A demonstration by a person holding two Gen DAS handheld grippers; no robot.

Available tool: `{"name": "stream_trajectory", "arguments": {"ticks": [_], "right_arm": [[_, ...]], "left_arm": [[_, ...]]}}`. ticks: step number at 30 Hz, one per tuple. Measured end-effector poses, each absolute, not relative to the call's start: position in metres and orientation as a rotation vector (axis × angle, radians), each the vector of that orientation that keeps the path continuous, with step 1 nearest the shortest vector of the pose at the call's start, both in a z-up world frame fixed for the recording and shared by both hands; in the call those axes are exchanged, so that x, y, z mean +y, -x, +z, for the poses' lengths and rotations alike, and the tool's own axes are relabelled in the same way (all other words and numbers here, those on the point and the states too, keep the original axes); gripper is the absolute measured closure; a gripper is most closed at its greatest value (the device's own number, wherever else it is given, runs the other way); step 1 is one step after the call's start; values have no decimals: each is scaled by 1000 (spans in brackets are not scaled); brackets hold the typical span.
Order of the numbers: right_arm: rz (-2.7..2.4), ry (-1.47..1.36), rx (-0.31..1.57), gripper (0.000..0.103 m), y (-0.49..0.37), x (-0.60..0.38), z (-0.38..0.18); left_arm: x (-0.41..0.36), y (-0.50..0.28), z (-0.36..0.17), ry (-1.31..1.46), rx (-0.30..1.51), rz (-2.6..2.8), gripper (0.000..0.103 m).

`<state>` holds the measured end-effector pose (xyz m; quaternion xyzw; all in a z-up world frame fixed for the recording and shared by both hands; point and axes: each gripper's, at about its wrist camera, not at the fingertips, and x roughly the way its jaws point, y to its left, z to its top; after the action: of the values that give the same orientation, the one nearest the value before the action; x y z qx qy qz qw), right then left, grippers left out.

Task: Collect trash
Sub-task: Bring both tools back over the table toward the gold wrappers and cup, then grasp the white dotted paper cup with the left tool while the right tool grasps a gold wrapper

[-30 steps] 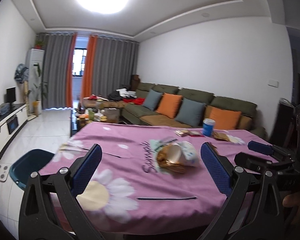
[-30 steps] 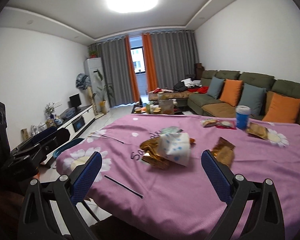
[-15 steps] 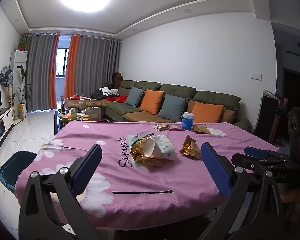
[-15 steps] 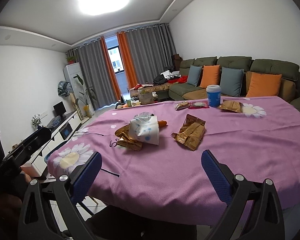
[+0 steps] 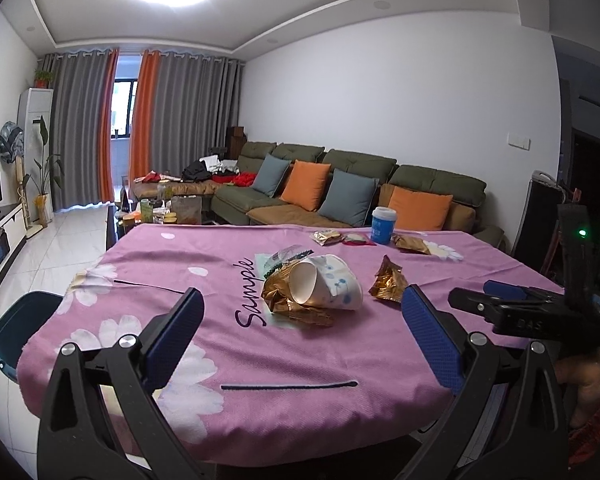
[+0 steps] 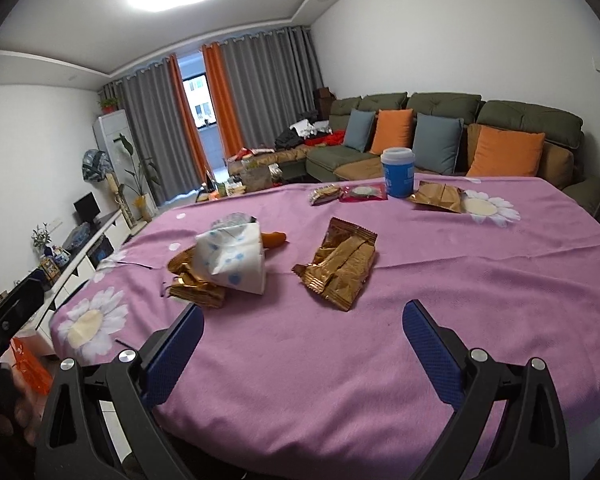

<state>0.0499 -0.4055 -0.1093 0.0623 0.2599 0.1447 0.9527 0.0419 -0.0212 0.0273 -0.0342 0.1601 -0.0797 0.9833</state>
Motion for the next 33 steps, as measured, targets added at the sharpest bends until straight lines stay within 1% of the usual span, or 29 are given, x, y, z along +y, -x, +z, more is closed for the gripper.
{"name": "stream_trajectory", "arguments": {"ticks": [15,17,21,26,27,29,30,31,33], "right_arm": [[238,-91,687,7,-159,-397,-125],[235,-84,715,8,-169,-395,-129],[247,-81,765,20,-186,-391,-135],[262,-89,813,31,-197,-388,-144],[263,-89,817,35,-197,-387,-144],[272,-100,828,40,-199,-388,-146],[274,-108,827,45,-199,-390,-146],[278,-114,828,46,-199,-390,-147],[291,-126,830,53,-197,-391,-147]], "left_arm": [[-37,-158,5,57,417,-244,6],[-40,-174,-1,54,435,-255,6],[-44,-205,-10,61,484,-270,6],[-50,-238,-25,88,584,-293,6],[-51,-244,-27,92,602,-293,6],[-53,-254,-31,99,622,-302,6],[-54,-257,-32,98,624,-304,6],[-56,-259,-33,96,626,-312,6],[-61,-262,-37,90,652,-333,6]]}}
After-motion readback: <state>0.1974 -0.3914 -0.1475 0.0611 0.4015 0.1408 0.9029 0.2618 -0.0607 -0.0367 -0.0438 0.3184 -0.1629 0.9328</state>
